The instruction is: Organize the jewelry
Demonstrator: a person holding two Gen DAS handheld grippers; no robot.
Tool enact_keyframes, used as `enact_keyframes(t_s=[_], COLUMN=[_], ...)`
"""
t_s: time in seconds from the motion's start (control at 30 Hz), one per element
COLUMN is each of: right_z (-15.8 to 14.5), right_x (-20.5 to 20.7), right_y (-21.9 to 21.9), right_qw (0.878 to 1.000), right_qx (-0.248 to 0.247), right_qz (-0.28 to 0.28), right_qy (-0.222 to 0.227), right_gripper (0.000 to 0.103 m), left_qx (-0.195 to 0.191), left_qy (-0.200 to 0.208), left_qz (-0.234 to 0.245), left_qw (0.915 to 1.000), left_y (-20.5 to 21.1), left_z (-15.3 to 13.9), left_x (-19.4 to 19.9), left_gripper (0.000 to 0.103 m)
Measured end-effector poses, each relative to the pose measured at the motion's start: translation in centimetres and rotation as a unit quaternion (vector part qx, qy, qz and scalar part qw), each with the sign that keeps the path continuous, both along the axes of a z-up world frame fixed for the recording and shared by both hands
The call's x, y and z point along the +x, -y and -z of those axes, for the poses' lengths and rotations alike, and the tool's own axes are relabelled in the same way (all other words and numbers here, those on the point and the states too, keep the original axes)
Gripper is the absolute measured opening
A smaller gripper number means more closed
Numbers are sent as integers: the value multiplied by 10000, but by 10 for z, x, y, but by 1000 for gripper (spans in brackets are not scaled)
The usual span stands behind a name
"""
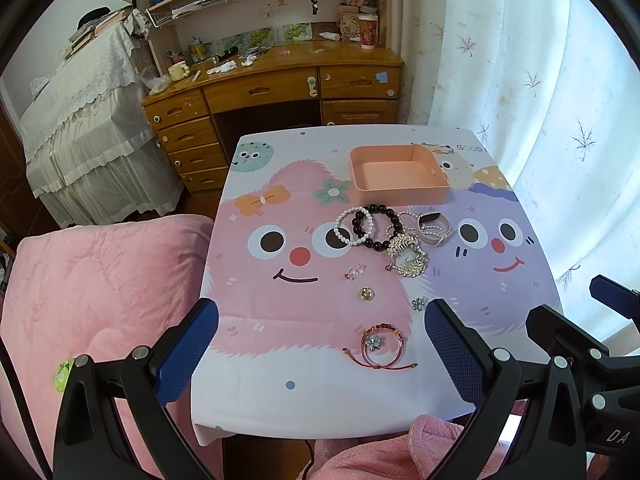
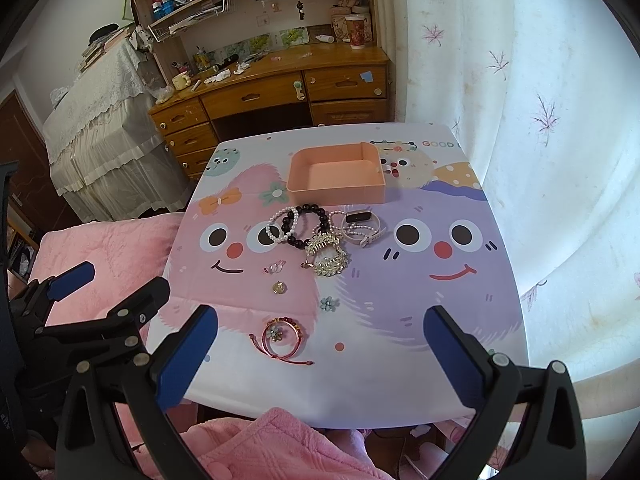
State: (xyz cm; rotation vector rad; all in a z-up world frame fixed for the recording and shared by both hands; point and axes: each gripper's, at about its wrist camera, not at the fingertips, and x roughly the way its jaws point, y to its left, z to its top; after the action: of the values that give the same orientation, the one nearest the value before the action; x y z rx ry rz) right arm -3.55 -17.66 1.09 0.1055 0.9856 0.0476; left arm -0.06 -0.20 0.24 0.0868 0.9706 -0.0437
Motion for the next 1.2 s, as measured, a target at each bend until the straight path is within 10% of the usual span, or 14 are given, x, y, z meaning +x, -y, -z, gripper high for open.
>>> enact_keyframes(t_s=[1.2], right_z=[3], right_x=[-22], right_y=[-26], right_qw=[9999], right_qx=[-54], right_qz=[72], right_qy=[-93], right_gripper=[103], left_qx=[-289], left_qy=[-300], left_qz=[171], left_qw=[9990], left_y=[-33], left_z=[14], left_x=[-14], left_gripper=[102])
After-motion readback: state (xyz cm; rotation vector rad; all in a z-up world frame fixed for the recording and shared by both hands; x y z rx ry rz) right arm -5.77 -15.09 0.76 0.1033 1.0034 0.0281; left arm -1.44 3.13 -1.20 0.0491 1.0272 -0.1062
